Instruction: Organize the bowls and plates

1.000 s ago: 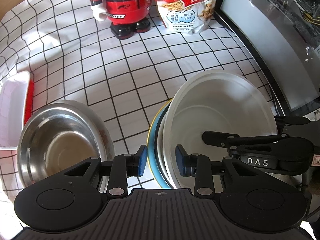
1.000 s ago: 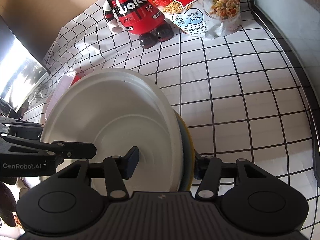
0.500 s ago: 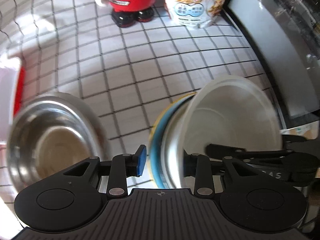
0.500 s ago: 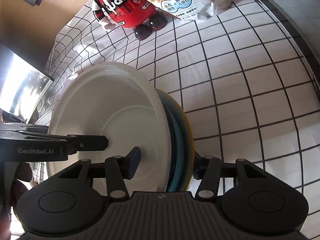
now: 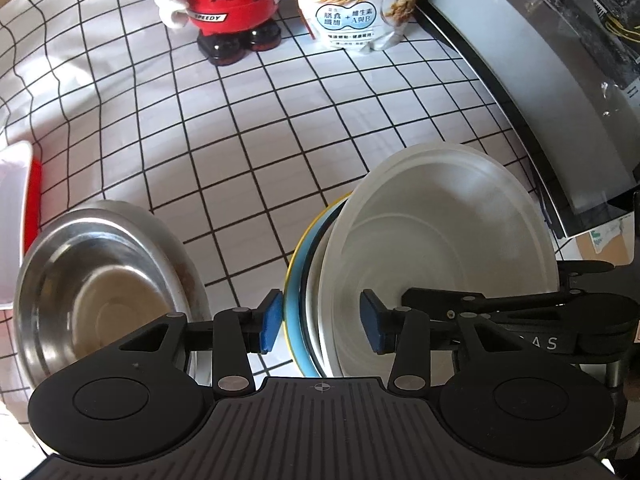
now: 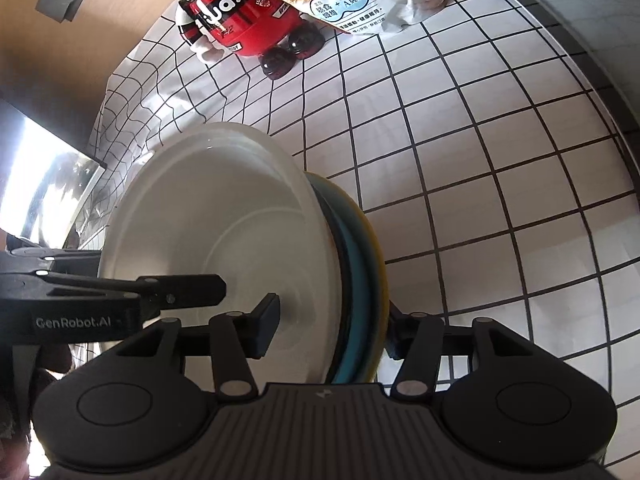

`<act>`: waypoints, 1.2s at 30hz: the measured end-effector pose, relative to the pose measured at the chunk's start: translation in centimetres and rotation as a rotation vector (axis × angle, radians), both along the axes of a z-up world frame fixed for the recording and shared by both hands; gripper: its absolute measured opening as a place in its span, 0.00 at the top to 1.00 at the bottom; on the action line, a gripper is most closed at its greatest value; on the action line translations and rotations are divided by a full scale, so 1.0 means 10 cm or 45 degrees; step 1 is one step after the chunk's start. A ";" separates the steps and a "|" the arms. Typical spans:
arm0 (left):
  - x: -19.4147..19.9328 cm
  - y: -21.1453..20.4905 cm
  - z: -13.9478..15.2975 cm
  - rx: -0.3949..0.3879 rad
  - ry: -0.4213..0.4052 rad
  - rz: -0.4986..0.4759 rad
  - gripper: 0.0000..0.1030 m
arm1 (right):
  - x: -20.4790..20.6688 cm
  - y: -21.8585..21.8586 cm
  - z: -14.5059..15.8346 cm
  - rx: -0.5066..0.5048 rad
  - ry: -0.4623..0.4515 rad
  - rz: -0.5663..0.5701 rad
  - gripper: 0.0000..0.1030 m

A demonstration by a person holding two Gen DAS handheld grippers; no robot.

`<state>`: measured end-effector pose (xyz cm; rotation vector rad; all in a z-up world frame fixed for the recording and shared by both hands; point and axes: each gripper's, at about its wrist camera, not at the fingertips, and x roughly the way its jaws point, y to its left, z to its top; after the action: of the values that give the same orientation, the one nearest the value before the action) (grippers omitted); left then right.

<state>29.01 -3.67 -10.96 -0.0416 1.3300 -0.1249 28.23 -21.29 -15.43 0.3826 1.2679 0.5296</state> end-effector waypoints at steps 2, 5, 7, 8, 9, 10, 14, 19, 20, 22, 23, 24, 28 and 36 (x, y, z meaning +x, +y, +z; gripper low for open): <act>0.01 0.00 -0.03 0.003 0.008 0.002 0.56 | 0.02 -0.01 -0.02 0.022 0.007 -0.012 0.48; 0.02 -0.02 -0.06 0.020 0.021 -0.002 0.56 | 0.04 -0.05 -0.05 0.060 0.028 -0.012 0.48; 0.04 -0.04 -0.08 0.034 0.026 -0.008 0.55 | 0.05 -0.07 -0.08 0.088 0.055 -0.012 0.48; 0.05 -0.04 -0.08 0.035 0.029 -0.008 0.55 | 0.06 -0.08 -0.09 0.091 0.069 -0.014 0.47; 0.05 -0.04 -0.09 0.037 0.032 -0.009 0.54 | 0.05 -0.08 -0.10 0.083 0.079 -0.016 0.47; 0.06 -0.04 -0.09 0.039 0.033 -0.012 0.54 | 0.05 -0.08 -0.10 0.091 0.083 -0.016 0.47; 0.06 -0.05 -0.10 0.049 0.035 -0.017 0.53 | 0.06 -0.07 -0.09 0.080 0.083 -0.027 0.47; 0.06 -0.05 -0.10 0.046 0.038 -0.008 0.53 | 0.09 -0.06 -0.05 0.031 0.044 -0.025 0.47; 0.06 -0.05 -0.10 0.046 0.039 -0.006 0.53 | 0.09 -0.04 -0.02 0.005 0.022 -0.016 0.47; 0.06 -0.05 -0.10 0.046 0.040 -0.002 0.53 | 0.11 0.01 0.03 -0.045 -0.018 0.005 0.47; 0.06 -0.05 -0.10 0.047 0.039 0.002 0.55 | 0.12 0.04 0.05 -0.070 -0.037 0.015 0.47; 0.07 -0.04 -0.10 0.040 0.042 0.008 0.56 | 0.13 0.07 0.09 -0.099 -0.055 0.022 0.47; 0.06 -0.01 -0.09 0.035 0.041 0.017 0.59 | 0.15 0.15 0.14 -0.153 -0.078 0.062 0.47; 0.05 -0.03 -0.09 0.041 0.037 0.005 0.58 | 0.12 0.04 0.01 -0.023 0.031 0.037 0.46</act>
<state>29.51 -3.93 -11.82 -0.0188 1.3609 -0.1002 29.45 -20.87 -15.36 0.3569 1.3026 0.5388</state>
